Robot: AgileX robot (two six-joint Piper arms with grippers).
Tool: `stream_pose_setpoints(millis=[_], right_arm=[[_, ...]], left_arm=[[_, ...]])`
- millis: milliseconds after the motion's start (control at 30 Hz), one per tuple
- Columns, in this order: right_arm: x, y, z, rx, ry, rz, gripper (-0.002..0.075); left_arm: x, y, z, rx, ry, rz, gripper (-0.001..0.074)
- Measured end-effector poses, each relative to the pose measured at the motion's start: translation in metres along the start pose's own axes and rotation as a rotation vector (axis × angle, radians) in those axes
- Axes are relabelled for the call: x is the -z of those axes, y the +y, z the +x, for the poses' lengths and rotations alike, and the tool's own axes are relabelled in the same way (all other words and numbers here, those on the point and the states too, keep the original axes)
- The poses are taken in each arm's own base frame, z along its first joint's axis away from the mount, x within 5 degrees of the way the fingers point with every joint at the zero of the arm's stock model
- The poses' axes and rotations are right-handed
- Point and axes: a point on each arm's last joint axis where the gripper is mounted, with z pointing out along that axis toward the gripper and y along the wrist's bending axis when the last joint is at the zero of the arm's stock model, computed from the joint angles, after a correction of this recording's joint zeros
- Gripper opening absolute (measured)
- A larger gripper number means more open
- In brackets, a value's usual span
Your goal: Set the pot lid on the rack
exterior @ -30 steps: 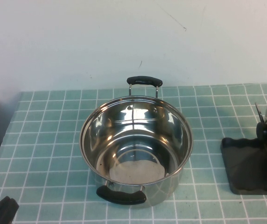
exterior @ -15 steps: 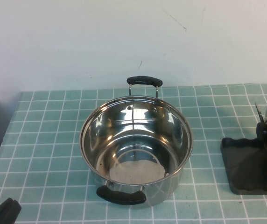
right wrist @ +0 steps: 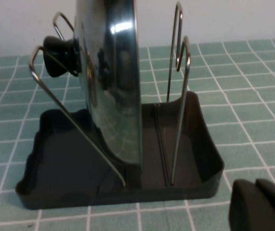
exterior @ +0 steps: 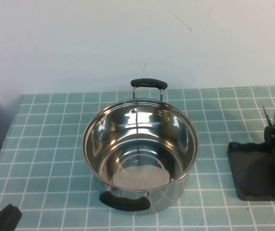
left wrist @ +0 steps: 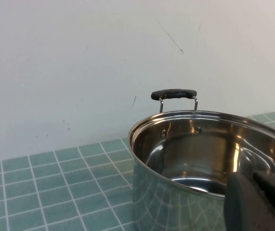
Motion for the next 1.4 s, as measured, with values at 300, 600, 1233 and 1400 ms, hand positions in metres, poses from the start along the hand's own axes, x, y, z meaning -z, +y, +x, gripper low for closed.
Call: stream_pose_setpoints(millis=[300, 600, 1233, 1400], right_arm=[[0.0001, -0.0012, 0.0006, -0.059, 0.005, 0.012, -0.0002], [0.0002, 0.0038, 0.0007, -0.034, 0.010, -0.081, -0.0002], [0.0002, 0.0038, 0.0007, -0.049, 0.011, -0.081, -0.0003], [0.0002, 0.0038, 0.0007, -0.049, 0.011, -0.081, -0.0003]], left_arm=[[0.0000, 0.0000, 0.0000, 0.000, 0.000, 0.000, -0.0001], [0.0000, 0.0000, 0.0000, 0.000, 0.000, 0.000, -0.0001], [0.0000, -0.0024, 0.0008, 0.000, 0.009, 0.026, -0.0001], [0.0001, -0.0030, 0.0010, -0.001, 0.012, 0.033, -0.0001]])
